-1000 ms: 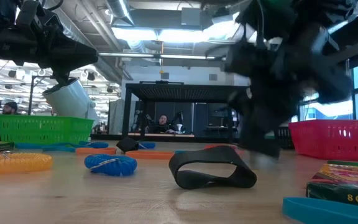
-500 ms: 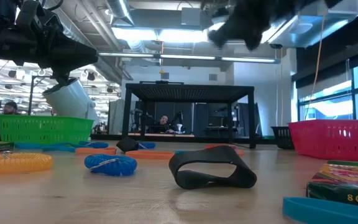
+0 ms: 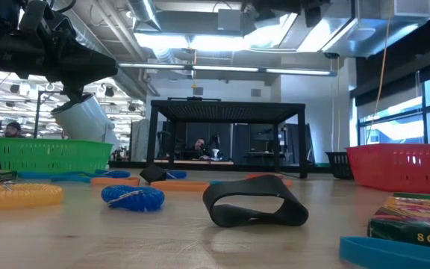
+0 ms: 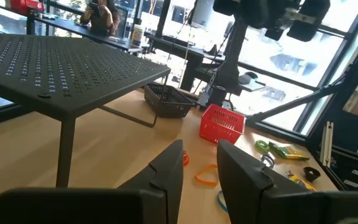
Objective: Pick & Place Office Desk Supplies
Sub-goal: Put the black rubber band band into the black bin
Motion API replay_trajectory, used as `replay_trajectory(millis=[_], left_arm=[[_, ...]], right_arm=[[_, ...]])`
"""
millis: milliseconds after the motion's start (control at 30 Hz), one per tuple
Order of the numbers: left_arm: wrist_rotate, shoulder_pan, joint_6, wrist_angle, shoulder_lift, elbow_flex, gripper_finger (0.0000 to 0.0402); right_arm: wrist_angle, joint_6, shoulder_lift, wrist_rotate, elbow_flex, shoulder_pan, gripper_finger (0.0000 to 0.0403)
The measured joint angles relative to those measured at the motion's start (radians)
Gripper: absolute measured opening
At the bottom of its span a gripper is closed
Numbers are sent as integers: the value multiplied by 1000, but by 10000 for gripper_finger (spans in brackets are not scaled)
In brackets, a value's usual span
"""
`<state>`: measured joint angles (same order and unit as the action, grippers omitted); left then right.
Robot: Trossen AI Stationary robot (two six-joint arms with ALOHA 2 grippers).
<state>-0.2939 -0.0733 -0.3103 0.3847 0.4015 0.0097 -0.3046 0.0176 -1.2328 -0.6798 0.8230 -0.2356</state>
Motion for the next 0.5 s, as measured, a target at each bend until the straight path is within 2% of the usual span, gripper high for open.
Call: replay_trajectory(millis=[167, 300, 367, 500], left_arm=[[0, 0, 0, 0, 0, 0, 91], [0, 0, 0, 0, 0, 0, 91], [0, 0, 0, 0, 0, 0, 91], [0, 0, 0, 0, 0, 0, 91]], right_arm=[[32, -2, 0, -232, 0, 0, 13], [205, 26, 6, -438, 0, 24, 13], [329, 127, 22, -448, 0, 53, 13], [585, 358, 57, -370, 0, 128, 13]])
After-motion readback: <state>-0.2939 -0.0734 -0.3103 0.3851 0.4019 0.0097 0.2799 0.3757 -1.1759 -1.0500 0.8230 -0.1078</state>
